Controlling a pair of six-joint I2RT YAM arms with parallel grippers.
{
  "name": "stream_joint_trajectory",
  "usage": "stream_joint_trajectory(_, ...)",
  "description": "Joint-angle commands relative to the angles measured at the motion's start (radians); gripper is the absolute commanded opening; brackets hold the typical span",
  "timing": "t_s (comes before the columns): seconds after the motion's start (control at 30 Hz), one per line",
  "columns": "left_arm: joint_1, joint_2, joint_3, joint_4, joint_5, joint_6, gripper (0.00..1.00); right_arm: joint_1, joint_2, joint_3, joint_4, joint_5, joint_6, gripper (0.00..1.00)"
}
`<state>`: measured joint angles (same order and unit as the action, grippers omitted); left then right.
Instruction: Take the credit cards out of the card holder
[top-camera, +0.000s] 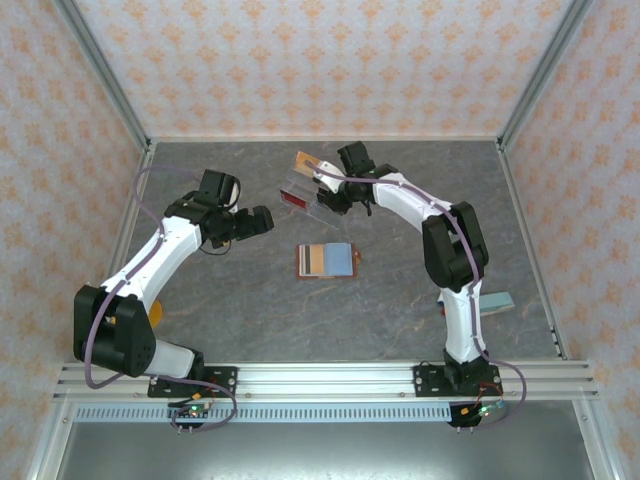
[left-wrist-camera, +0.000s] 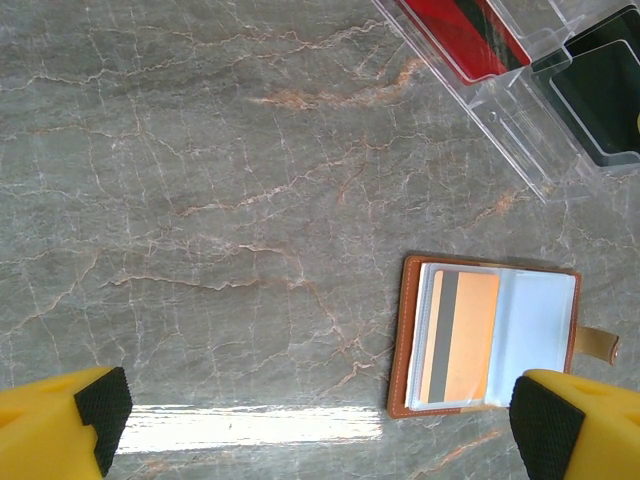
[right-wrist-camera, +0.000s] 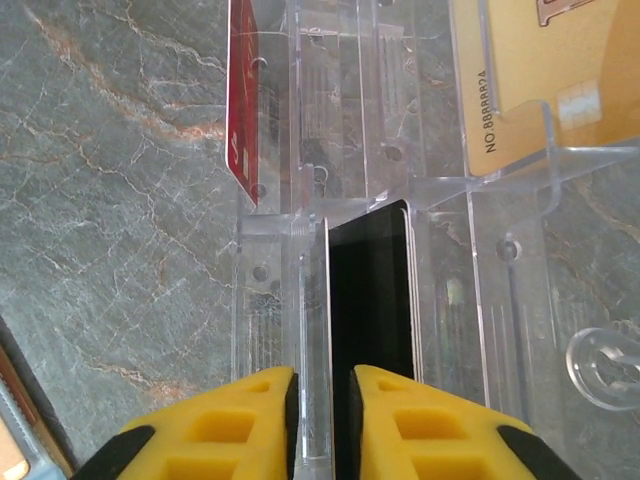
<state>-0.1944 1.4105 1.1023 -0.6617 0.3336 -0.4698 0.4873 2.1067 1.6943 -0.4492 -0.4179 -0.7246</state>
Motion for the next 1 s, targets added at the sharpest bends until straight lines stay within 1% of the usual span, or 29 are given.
stream_joint_trajectory(0.0, 0.004, 0.008, -0.007, 0.016, 0.007, 0.010, 1.00, -0.006, -0.055, 0.032, -0.007, 0.001, 0.036, 0.27)
stream_joint_trajectory(0.1, 0.005, 0.010, -0.008, 0.017, 0.007, 0.008, 1.00, -0.006, -0.104, 0.008, 0.008, -0.018, 0.069, 0.31)
stream_joint_trajectory(0.3, 0.005, 0.013, -0.011, 0.022, 0.017, 0.004, 1.00, -0.006, -0.219, -0.084, 0.069, -0.005, 0.212, 0.41)
stream_joint_trajectory(0.4, 0.004, 0.013, -0.019, 0.033, 0.038, -0.005, 1.00, -0.006, -0.276, -0.134, 0.082, -0.002, 0.342, 0.48)
stream_joint_trajectory(0.43, 0.005, 0.012, -0.024, 0.042, 0.049, -0.014, 1.00, -0.006, -0.295, -0.147, 0.075, 0.001, 0.405, 0.52)
stream_joint_trajectory(0.5, 0.004, 0.012, -0.037, 0.061, 0.073, -0.042, 1.00, -0.004, -0.320, -0.153, 0.030, 0.003, 0.534, 0.55)
stream_joint_trajectory(0.57, 0.005, 0.012, -0.056, 0.095, 0.110, -0.058, 1.00, 0.002, -0.336, -0.167, -0.011, 0.002, 0.674, 0.56)
stream_joint_trajectory(0.63, 0.004, 0.016, -0.070, 0.116, 0.129, -0.103, 1.00, 0.014, -0.360, -0.221, -0.004, -0.008, 0.774, 0.55)
stream_joint_trajectory(0.7, 0.002, 0.017, -0.084, 0.135, 0.143, -0.124, 1.00, 0.037, -0.389, -0.296, 0.030, 0.007, 0.876, 0.56)
stream_joint_trajectory(0.77, -0.003, 0.018, -0.101, 0.162, 0.162, -0.144, 1.00, 0.056, -0.410, -0.369, 0.067, 0.010, 1.017, 0.55)
stream_joint_trajectory(0.83, -0.012, 0.023, -0.110, 0.177, 0.169, -0.157, 1.00, 0.067, -0.425, -0.433, 0.108, -0.003, 1.137, 0.53)
stream_joint_trajectory(0.93, -0.031, 0.031, -0.125, 0.202, 0.183, -0.161, 1.00, 0.099, -0.445, -0.537, 0.208, -0.055, 1.251, 0.52)
stream_joint_trajectory(0.97, -0.040, 0.034, -0.131, 0.211, 0.189, -0.162, 1.00, 0.109, -0.447, -0.562, 0.227, -0.055, 1.283, 0.52)
